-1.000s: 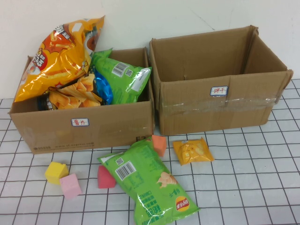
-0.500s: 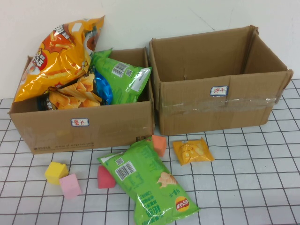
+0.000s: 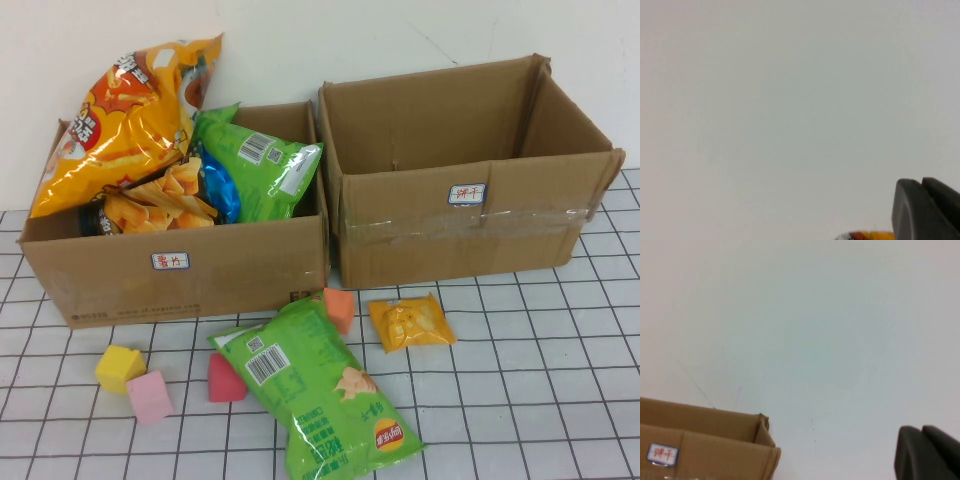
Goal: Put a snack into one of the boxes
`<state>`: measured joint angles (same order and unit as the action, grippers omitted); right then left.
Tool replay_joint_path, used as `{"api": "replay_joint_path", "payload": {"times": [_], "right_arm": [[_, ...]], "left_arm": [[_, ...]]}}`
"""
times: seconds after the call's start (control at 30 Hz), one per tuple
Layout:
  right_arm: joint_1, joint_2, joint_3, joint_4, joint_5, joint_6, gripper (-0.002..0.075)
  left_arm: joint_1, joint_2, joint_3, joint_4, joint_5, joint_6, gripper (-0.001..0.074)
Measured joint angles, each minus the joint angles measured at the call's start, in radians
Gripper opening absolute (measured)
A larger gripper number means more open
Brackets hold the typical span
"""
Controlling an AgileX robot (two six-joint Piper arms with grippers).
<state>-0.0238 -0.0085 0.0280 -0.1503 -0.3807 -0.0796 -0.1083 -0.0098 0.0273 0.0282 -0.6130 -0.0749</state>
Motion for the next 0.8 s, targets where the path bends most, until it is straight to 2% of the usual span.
{"api": "replay_joint_path", "payload": {"times": [0.13, 0.27, 0.33, 0.43, 0.6, 0.63, 0.8], "right_arm": [[0.000, 0.000, 0.000, 0.027, -0.027, 0.000, -0.0001], [0.000, 0.000, 0.000, 0.046, -0.134, 0.000, -0.0001], [0.000, -0.002, 0.000, 0.055, -0.184, 0.000, -0.0001], [0.000, -0.005, -0.002, 0.060, -0.175, 0.000, -0.0001], [0.000, -0.005, -0.121, -0.051, 0.154, 0.000, -0.0001], [0.000, 0.001, -0.173, -0.063, 0.301, 0.000, -0.0001], [0.000, 0.114, -0.257, -0.029, 0.631, 0.000, -0.0001]], "left_arm": [[0.000, 0.000, 0.000, -0.048, 0.070, 0.004, -0.0001], [0.000, 0.000, 0.000, -0.067, 0.125, -0.001, -0.0001], [0.000, 0.000, -0.029, -0.072, 0.238, -0.005, -0.0001], [0.000, 0.000, -0.148, -0.073, 0.510, -0.008, -0.0001], [0.000, 0.065, -0.393, -0.073, 0.938, -0.011, -0.0001], [0.000, 0.133, -0.469, -0.089, 1.074, -0.023, -0.0001], [0.000, 0.343, -0.542, -0.232, 1.255, 0.034, -0.0001]]}}
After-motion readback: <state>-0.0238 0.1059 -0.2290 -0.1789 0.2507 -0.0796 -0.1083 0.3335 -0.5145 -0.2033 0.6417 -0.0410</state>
